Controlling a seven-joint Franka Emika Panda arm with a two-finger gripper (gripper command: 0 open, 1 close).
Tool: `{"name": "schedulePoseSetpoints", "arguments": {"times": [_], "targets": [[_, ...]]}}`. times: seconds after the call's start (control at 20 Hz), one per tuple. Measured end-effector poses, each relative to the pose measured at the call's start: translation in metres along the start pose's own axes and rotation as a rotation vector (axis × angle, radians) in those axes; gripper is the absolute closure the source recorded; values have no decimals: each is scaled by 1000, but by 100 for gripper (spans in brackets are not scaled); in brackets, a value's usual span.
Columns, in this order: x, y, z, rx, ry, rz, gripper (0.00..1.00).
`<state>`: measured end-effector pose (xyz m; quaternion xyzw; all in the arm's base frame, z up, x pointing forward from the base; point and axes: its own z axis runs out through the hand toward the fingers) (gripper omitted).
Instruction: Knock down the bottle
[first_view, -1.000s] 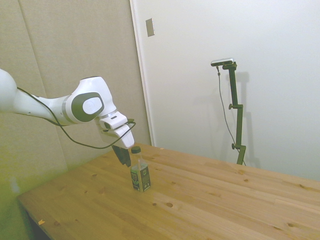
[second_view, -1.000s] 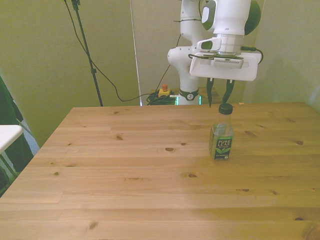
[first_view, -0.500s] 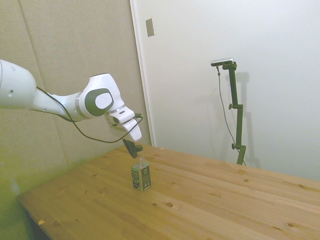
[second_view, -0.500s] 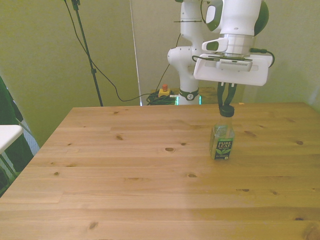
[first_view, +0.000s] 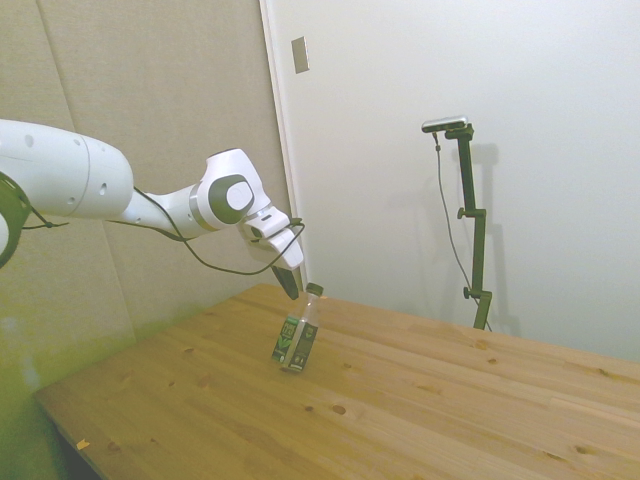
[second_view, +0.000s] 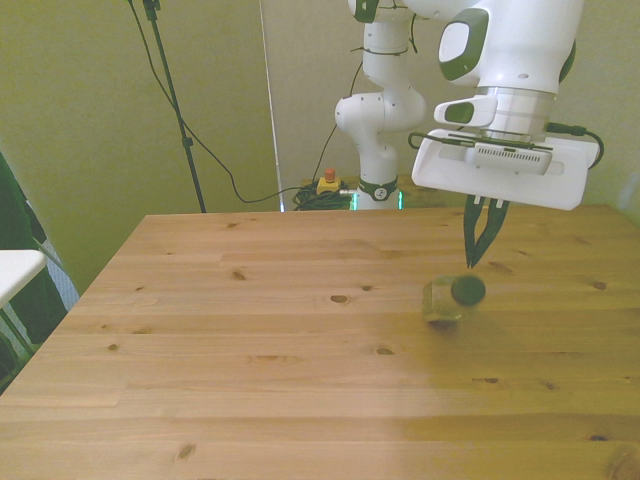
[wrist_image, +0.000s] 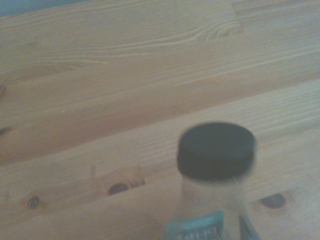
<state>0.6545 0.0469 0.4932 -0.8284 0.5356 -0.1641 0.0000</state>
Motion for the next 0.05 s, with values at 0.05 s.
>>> {"name": "schedulePoseSetpoints", "arguments": {"times": [0.05], "targets": [[3, -4, 3, 4, 4, 9, 100]]}}
